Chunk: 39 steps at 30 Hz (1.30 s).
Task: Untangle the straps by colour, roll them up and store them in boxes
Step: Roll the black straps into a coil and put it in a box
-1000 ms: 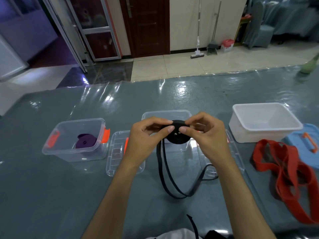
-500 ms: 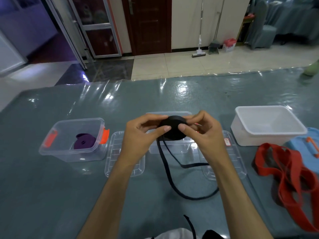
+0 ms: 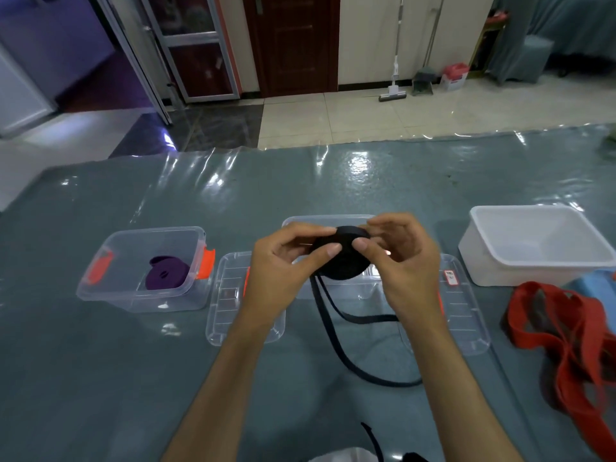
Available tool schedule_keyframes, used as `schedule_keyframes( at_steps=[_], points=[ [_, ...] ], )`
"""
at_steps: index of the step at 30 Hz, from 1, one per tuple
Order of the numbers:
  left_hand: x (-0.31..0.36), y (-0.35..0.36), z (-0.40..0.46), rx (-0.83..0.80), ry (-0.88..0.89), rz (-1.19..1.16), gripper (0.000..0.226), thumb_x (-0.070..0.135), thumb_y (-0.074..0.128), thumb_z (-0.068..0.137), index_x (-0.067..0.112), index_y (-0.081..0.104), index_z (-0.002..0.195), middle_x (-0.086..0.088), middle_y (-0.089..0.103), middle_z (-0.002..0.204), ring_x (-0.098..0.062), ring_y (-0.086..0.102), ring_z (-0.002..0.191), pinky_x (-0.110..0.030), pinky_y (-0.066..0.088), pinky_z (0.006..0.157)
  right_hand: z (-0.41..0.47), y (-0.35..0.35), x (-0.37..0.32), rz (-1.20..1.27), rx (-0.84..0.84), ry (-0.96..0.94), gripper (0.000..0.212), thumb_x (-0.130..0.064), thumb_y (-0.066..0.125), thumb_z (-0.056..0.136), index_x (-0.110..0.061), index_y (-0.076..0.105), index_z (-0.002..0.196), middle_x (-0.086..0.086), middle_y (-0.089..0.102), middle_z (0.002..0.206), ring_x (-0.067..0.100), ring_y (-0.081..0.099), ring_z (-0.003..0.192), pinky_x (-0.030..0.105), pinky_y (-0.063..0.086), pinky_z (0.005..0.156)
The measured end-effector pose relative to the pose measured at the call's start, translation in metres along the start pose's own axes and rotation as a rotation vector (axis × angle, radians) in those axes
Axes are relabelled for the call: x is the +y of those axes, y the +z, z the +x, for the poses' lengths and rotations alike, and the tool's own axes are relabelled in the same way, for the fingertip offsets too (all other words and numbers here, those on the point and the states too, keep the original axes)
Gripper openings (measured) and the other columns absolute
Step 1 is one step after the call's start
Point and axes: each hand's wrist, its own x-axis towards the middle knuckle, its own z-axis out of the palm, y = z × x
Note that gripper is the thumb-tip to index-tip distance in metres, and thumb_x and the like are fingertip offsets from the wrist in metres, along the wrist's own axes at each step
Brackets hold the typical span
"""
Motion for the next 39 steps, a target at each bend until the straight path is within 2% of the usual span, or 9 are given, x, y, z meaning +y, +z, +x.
schedule_keyframes(
  at_steps=[7,15,22,26,28,31,33,36,39],
  points=[
    [-0.005,-0.005,0.001,0.019,-0.002,0.114,0.033,0.018,0.092,0.081,0.041,0.08,0.104,0.005,0.08,0.107,-0.018,0.078,0.103,-0.023,0.06,0.091,0.008,-0.012,0.0,-0.016,-0.159,0.162,0.019,-0.01,0.085,0.084,-0.015,0.07,0.093,-0.004,0.074,0.089,0.01,0.074,0.081,0.026,0.061,0.076],
    [-0.003,-0.01,0.004,-0.039,0.033,0.195,0.029,0.027,0.091,0.08,0.044,0.078,0.099,0.011,0.08,0.1,-0.012,0.078,0.098,-0.018,0.058,0.088,0.012,-0.018,-0.002,-0.155,-0.294,0.132,0.022,-0.013,0.088,0.084,-0.028,0.073,0.089,0.0,0.079,0.097,0.02,0.079,0.095,0.032,0.064,0.085],
    [0.001,-0.009,0.005,-0.096,0.046,0.136,0.035,0.016,0.085,0.088,0.034,0.081,0.118,-0.003,0.076,0.111,-0.026,0.074,0.11,-0.028,0.058,0.097,0.006,-0.016,-0.005,-0.091,-0.143,0.019,0.03,-0.014,0.086,0.085,-0.042,0.077,0.095,-0.001,0.078,0.096,0.021,0.077,0.094,0.025,0.06,0.079],
    [0.008,-0.005,0.0,-0.039,0.07,0.16,0.031,0.023,0.09,0.085,0.041,0.08,0.109,0.003,0.08,0.109,-0.021,0.078,0.104,-0.027,0.06,0.094,0.004,-0.018,-0.008,-0.131,-0.212,0.097,0.03,-0.015,0.09,0.082,-0.028,0.064,0.085,0.01,0.075,0.096,0.024,0.077,0.093,0.038,0.062,0.083],
    [0.011,0.002,-0.007,0.0,0.073,0.147,0.027,0.028,0.091,0.084,0.04,0.08,0.106,0.003,0.081,0.107,-0.021,0.079,0.103,-0.025,0.06,0.092,0.001,-0.021,-0.014,-0.106,-0.232,0.087,0.03,-0.011,0.09,0.083,-0.023,0.065,0.093,0.013,0.076,0.09,0.029,0.078,0.088,0.042,0.063,0.082],
    [0.019,0.008,-0.012,0.017,0.121,0.118,0.028,0.025,0.087,0.088,0.035,0.081,0.113,0.002,0.079,0.113,-0.021,0.076,0.109,-0.024,0.059,0.094,-0.006,-0.019,-0.025,-0.016,-0.172,-0.01,0.031,-0.006,0.085,0.087,-0.024,0.075,0.109,0.008,0.08,0.097,0.026,0.079,0.094,0.039,0.066,0.081],
    [0.025,0.005,-0.012,-0.011,0.144,0.122,0.032,0.021,0.086,0.089,0.033,0.08,0.118,0.003,0.078,0.115,-0.021,0.075,0.111,-0.025,0.058,0.095,-0.012,-0.017,-0.028,0.027,-0.123,-0.026,0.026,-0.003,0.084,0.086,-0.018,0.074,0.105,0.003,0.081,0.101,0.022,0.079,0.097,0.035,0.066,0.081],
    [0.033,0.003,-0.018,-0.007,0.123,0.125,0.034,0.023,0.09,0.084,0.041,0.081,0.11,0.005,0.08,0.111,-0.022,0.078,0.105,-0.028,0.061,0.093,-0.017,-0.018,-0.034,0.046,-0.167,0.039,0.027,-0.007,0.087,0.083,-0.013,0.062,0.093,0.008,0.08,0.098,0.025,0.08,0.095,0.034,0.065,0.081],
    [0.037,0.015,-0.029,0.059,0.15,0.11,0.027,0.026,0.092,0.081,0.041,0.08,0.1,0.006,0.081,0.104,-0.02,0.078,0.1,-0.023,0.06,0.088,-0.021,-0.025,-0.044,0.043,-0.214,0.043,0.03,-0.01,0.087,0.084,-0.012,0.065,0.104,0.015,0.08,0.096,0.031,0.08,0.091,0.038,0.066,0.078]
  ],
)
